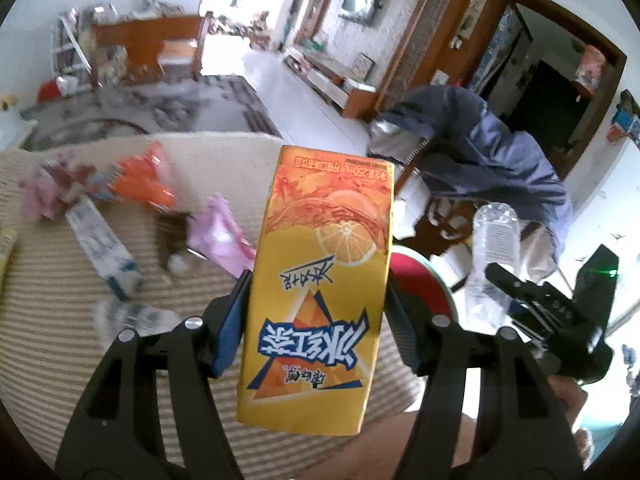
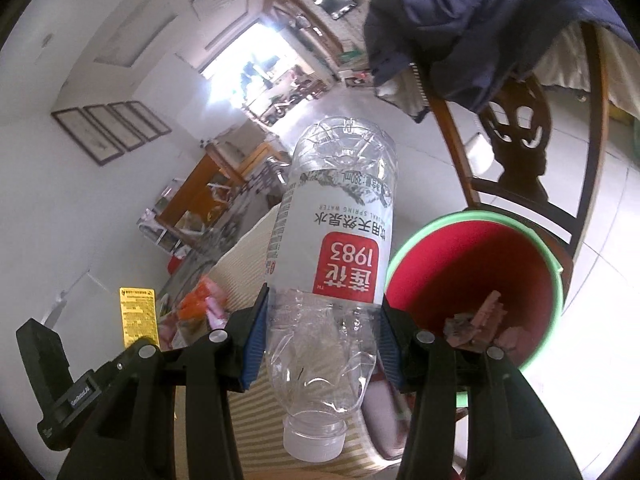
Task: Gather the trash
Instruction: 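Carry the carton and bottle in both grippers over the red bin, then open both grippers to drop the carton and bottle into the bin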
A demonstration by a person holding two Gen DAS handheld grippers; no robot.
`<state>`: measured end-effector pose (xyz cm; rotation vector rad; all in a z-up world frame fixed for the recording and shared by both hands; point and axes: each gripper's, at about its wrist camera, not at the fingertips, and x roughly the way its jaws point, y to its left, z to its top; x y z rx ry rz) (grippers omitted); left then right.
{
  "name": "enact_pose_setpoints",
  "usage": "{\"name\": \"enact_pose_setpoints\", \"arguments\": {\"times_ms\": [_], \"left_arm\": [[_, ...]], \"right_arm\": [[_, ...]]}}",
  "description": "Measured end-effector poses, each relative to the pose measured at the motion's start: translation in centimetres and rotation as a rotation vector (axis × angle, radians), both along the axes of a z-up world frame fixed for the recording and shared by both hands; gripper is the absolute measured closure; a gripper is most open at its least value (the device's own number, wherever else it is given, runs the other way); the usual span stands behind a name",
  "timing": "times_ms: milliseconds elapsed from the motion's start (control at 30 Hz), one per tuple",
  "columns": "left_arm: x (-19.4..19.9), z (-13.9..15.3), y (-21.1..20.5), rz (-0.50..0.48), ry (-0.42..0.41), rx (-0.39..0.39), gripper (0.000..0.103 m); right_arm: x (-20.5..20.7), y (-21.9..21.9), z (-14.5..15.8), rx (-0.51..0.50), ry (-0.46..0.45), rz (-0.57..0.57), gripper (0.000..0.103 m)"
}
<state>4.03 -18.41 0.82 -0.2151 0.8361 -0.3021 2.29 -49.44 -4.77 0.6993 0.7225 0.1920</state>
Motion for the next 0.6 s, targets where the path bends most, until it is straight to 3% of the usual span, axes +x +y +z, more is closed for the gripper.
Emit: {"name": "enact_pose_setpoints", "arguments": {"times_ms": [400,600], "left_arm": [[2.1,-1.4,-5.2,-0.127,0.085,-0.018,0.042],[3.8,-0.9,-9.1,-0.224,0.078,-0.019,0.042]], "right_arm": [[-0.5,-1.6,-1.5,0.016,0.027,-0.065,0.057],[-0.7,-2.6,-2.0,0.022,0.038,-0.098,0.057]]}}
